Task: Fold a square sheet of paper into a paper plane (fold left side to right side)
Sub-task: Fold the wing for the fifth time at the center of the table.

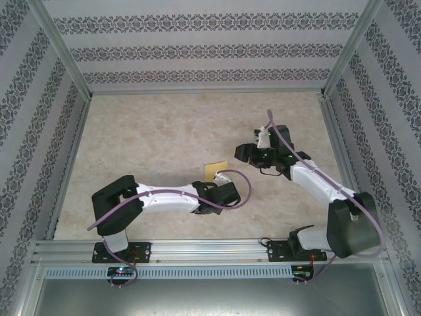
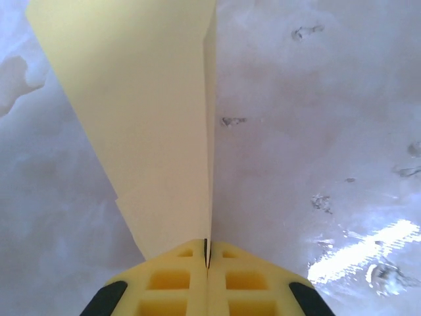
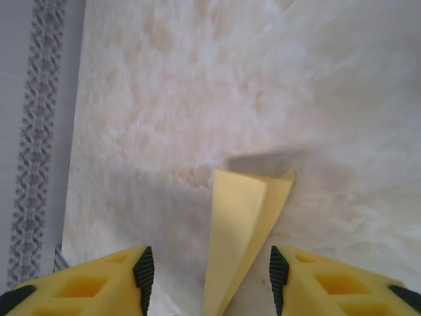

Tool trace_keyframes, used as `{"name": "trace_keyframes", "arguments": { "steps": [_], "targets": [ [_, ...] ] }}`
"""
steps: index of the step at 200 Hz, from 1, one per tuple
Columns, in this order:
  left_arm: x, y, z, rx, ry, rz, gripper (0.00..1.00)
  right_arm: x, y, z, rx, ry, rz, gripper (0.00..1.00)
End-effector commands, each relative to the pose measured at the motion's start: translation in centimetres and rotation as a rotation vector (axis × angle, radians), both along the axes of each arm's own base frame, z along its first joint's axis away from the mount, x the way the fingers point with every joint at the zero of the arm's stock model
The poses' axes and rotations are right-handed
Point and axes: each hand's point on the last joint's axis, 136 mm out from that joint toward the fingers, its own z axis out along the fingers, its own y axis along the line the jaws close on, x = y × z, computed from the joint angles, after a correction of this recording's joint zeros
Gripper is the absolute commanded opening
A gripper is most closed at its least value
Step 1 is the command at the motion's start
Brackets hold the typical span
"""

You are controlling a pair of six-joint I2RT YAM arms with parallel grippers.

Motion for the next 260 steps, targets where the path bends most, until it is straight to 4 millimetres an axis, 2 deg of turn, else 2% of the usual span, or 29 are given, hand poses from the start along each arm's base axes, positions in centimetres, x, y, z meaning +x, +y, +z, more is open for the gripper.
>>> {"name": "trace_keyframes", "arguments": {
  "steps": [1,31,77,123,164,211,260],
  "targets": [
    [0.7,-2.0,1.4,-0.203,0.030,-0.012,0.07,-1.3,-1.8,-2.0,-0.073,0.025,-0.019,0.56],
    [1.0,-3.2,1.8,-0.366,0.089,-0.023,0.07,-2.6,-2.0,-3.3,-0.078,0.038,-0.005,0.57],
    [2.0,-3.4,1.2,-0.545,0.150,0.017,0.06,-4.3,-1.8,-5.4,-0.079,0.058,0.004,0.57],
    [2.5,-3.9,1.1,-0.714,0.185,0.033,0.05,-5.4,-0.7,-6.8,-0.085,0.068,0.044,0.56],
    [3.1,-4.0,1.1,-0.818,0.218,0.056,0.05,-5.2,0.8,-7.2,-0.038,0.058,0.047,0.56],
    [3.5,-3.7,0.4,-0.910,0.253,0.093,0.04,-4.3,2.1,-7.8,-0.032,0.062,0.034,0.47],
    [3.7,-3.3,-0.5,-0.979,0.291,0.124,0.02,-3.8,3.4,-8.8,-0.048,0.075,0.036,0.46]
  ]
}}
